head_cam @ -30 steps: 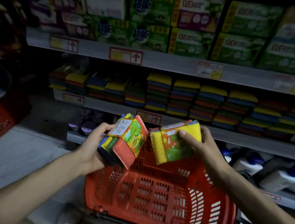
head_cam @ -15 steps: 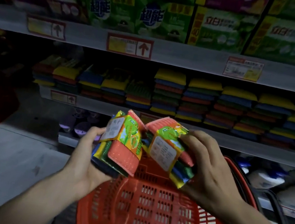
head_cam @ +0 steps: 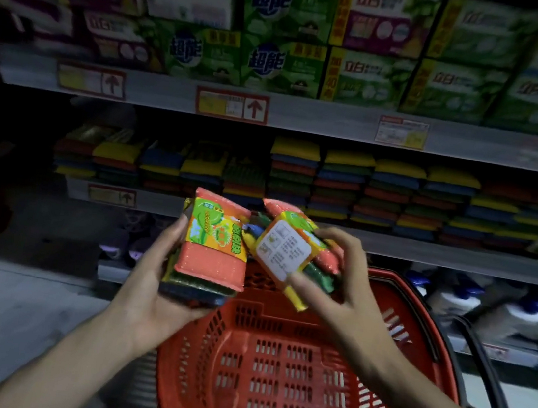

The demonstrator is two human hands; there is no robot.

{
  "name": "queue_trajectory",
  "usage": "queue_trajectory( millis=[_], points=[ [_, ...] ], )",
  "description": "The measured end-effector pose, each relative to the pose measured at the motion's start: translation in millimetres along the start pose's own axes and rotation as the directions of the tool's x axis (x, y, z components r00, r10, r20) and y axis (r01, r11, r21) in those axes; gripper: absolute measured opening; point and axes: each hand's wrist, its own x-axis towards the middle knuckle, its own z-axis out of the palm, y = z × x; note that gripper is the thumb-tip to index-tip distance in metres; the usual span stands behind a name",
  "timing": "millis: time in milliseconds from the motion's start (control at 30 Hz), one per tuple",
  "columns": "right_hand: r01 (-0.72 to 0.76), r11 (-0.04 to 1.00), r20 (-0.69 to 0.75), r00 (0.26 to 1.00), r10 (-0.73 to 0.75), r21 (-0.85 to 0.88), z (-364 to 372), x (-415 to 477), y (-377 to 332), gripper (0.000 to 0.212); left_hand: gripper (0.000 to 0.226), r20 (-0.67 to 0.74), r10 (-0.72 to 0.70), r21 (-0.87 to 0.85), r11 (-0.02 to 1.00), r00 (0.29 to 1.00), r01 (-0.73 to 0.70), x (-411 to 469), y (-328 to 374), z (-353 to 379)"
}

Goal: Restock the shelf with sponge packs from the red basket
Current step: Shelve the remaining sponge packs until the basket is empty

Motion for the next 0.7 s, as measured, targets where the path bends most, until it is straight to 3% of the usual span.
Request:
queue_trajectory(
  millis=[167, 267, 400, 500, 633, 700],
  points=[
    [-0.148, 0.943, -0.174, 0.963, 0.206, 0.298, 16, -11, -9, 0.022, 0.063, 0.0, -0.001, -0.008, 1.0, 1.0, 0.001, -7, -5, -8],
    [-0.286, 0.862, -0.123, 0.922, 0.366, 0.418, 11, -12, -7, 0.052, 0.056, 0.014, 0.034, 0.005, 0.999, 0.999, -0.034, -9, -5, -4],
    [-0.405, 0.785, 0.002, 0.889, 0.458, 0.469, 4, -4, -10, 0.088, 0.042, 0.029, 0.058, -0.003, 0.998, 0.998, -0.058, -8, -3, 5],
    [-0.454, 0.725, 0.086, 0.871, 0.484, 0.518, -1, 2, -13, 0.114, 0.054, 0.025, 0.038, -0.021, 0.999, 0.999, -0.038, -2, -5, 11],
    [-0.508, 0.663, 0.201, 0.851, 0.485, 0.55, -7, 5, -16, 0.126, 0.061, 0.032, -0.001, -0.015, 1.0, 0.999, 0.001, 0, -9, 17],
    [-0.505, 0.652, 0.239, 0.857, 0.456, 0.565, -11, 6, -17, 0.122, 0.061, 0.036, 0.03, 0.03, 0.999, 0.999, -0.031, 0, -11, 19]
  ],
)
